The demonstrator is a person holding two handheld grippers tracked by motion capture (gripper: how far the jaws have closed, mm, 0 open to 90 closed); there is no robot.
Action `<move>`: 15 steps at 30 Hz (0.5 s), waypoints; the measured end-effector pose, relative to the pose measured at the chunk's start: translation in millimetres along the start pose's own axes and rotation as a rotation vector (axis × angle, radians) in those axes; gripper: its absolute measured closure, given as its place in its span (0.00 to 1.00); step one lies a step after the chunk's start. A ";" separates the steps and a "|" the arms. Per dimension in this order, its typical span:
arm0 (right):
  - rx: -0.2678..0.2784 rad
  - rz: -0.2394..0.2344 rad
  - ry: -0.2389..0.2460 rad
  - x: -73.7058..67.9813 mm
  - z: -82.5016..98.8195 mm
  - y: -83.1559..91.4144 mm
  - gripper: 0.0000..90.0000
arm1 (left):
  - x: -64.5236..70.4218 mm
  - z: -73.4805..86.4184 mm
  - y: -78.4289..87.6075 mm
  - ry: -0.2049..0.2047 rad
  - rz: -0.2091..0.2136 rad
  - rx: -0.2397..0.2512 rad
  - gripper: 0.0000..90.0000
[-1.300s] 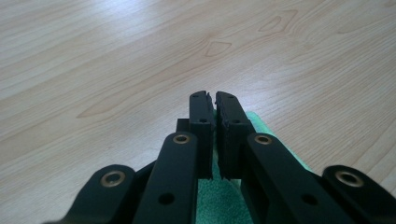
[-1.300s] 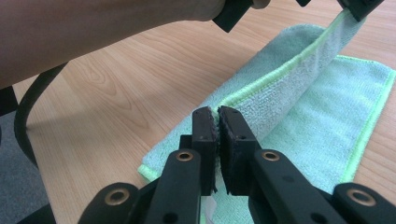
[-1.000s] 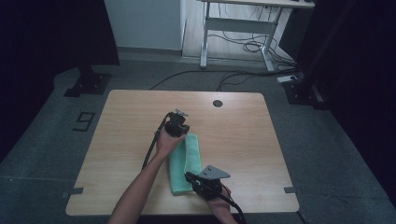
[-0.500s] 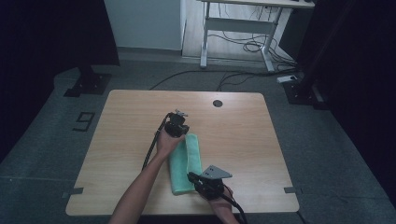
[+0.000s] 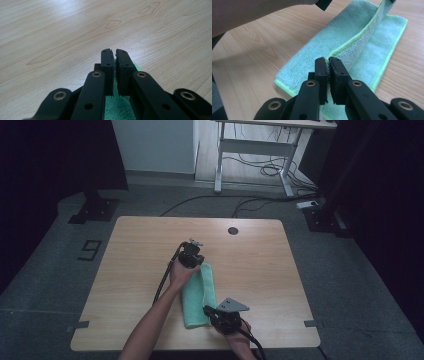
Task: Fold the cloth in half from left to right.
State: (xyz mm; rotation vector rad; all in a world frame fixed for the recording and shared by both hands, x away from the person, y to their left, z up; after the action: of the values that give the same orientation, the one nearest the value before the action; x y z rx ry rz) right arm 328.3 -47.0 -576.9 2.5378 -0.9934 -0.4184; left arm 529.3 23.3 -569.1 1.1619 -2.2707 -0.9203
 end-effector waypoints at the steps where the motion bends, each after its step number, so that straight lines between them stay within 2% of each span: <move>1: -0.001 0.003 -0.001 0.9 0.7 0.0 0.93 | 0.3 0.3 -0.8 0.002 0.000 -0.001 0.94; 15: -0.022 0.023 -0.015 8.8 10.1 0.1 0.93 | 6.7 -3.7 -6.1 -0.006 0.000 0.002 0.94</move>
State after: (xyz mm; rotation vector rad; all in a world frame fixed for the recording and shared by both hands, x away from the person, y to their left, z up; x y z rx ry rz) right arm 330.3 -55.6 -586.9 2.5045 -1.0164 -0.4397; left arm 531.1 13.8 -570.5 1.1608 -2.2767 -0.9233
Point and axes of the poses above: each handheld gripper's, and its own axes: y roughly backward along the jaws, z roughly out of its underside, x roughly to its right, the point moved 9 cm from there along -y, roughly forward along the jaws, and after that the axes turned 2 degrees about x, right-handed, at the moved point
